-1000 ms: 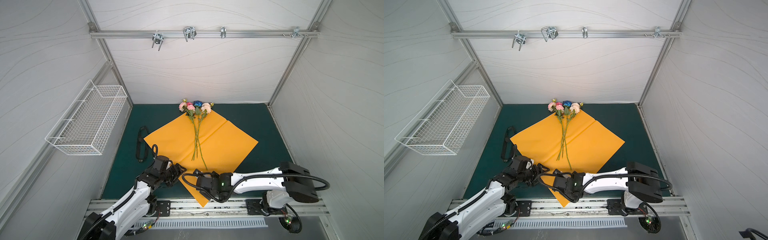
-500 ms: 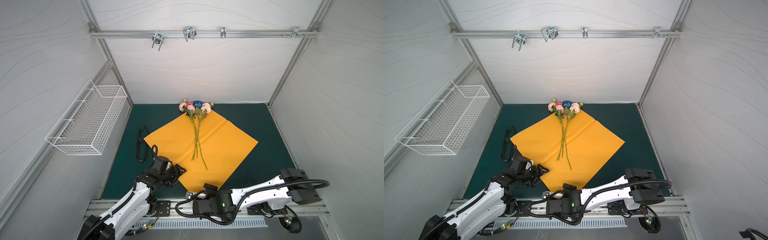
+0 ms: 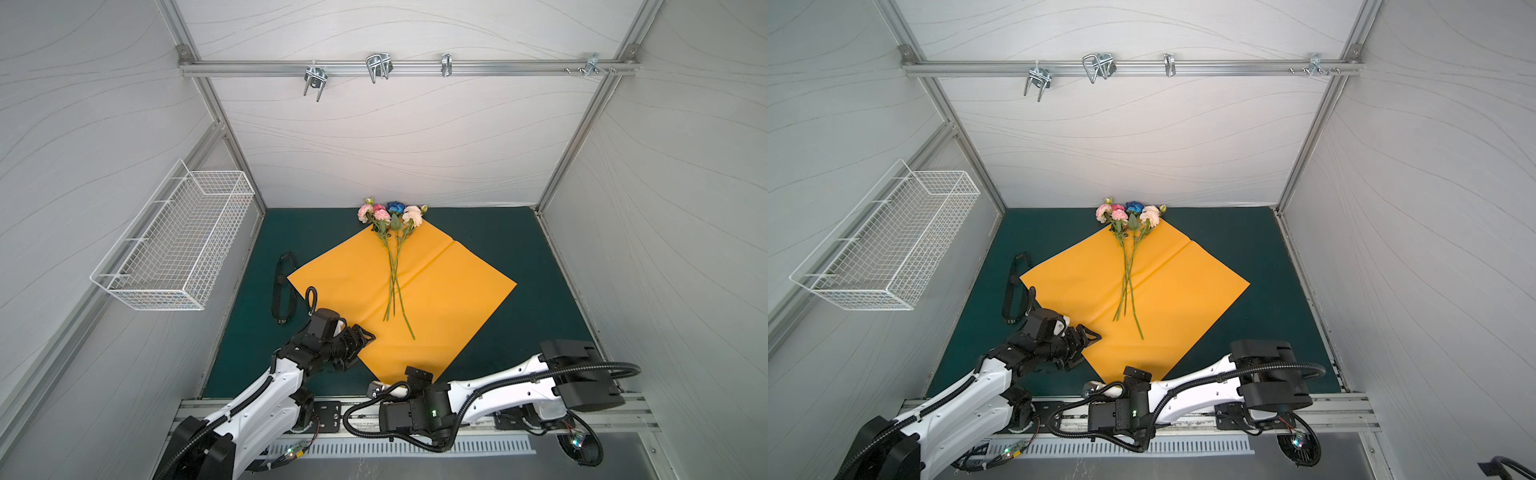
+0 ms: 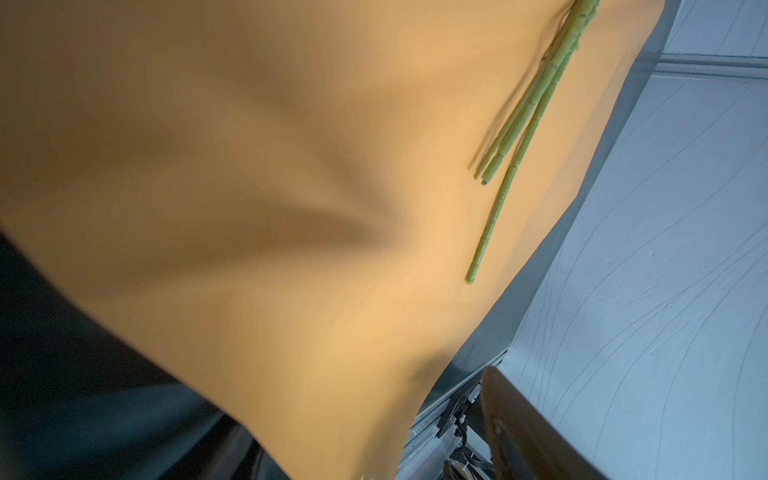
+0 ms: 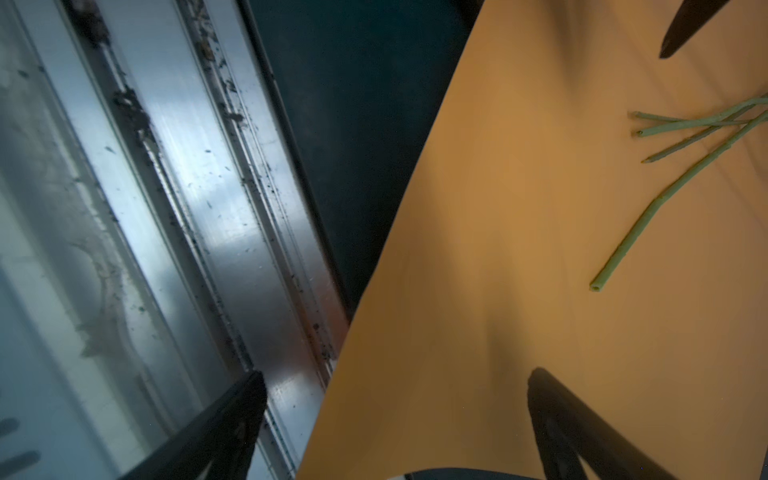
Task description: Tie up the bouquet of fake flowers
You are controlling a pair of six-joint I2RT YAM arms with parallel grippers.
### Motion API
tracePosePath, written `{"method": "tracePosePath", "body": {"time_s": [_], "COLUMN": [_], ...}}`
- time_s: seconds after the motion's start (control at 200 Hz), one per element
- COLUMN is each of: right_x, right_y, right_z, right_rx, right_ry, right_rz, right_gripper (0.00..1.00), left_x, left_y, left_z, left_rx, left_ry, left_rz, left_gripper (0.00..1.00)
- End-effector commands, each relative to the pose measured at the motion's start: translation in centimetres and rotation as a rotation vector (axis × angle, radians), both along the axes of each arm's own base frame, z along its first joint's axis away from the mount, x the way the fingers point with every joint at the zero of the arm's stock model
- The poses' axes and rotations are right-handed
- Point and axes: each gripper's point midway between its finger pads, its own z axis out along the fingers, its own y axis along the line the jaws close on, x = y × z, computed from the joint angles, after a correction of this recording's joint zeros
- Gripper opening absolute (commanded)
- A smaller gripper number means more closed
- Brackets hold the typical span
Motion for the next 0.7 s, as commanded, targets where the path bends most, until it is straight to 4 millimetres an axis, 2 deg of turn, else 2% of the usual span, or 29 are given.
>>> {"method": "tracePosePath", "body": {"time_s": [0.0, 0.1, 0.365, 0.535, 0.64, 0.69], "right_x": [1.2, 2.5, 4.8, 6.4, 7.4, 7.8], "right_y": [-0.6, -1.2, -1.5, -1.1, -0.9, -0.9], "right_z": [0.0, -0.1, -0.1, 0.3, 0.9, 1.0], "right_rx": [-0.018, -0.023, -0.023, -0.014, 0.009, 0.019], "right_ry": [-0.047, -0.086, -0.142, -0.146, -0.128, -0.111], "right_rz": [-0.040, -0.092, -0.147, -0.165, -0.175, -0.181], "right_gripper": [0.99, 0.94, 0.51, 0.39, 0.27, 0.25], "left_x": [1.6, 1.6, 1.7, 1.2, 0.7, 0.5], "left_y": [-0.7, -0.8, -0.9, -0.6, 0.4, 1.1], "left_z": [2.4, 2.5, 2.5, 2.6, 3.3, 3.7], "left_rx": [-0.039, -0.033, -0.014, 0.030, 0.118, 0.166], "left_ry": [-0.064, -0.063, -0.049, -0.036, -0.051, -0.066], "left_rz": [0.009, 0.004, -0.014, -0.058, -0.098, -0.116], "left_gripper": [0.76, 0.76, 0.76, 0.76, 0.76, 0.76]}}
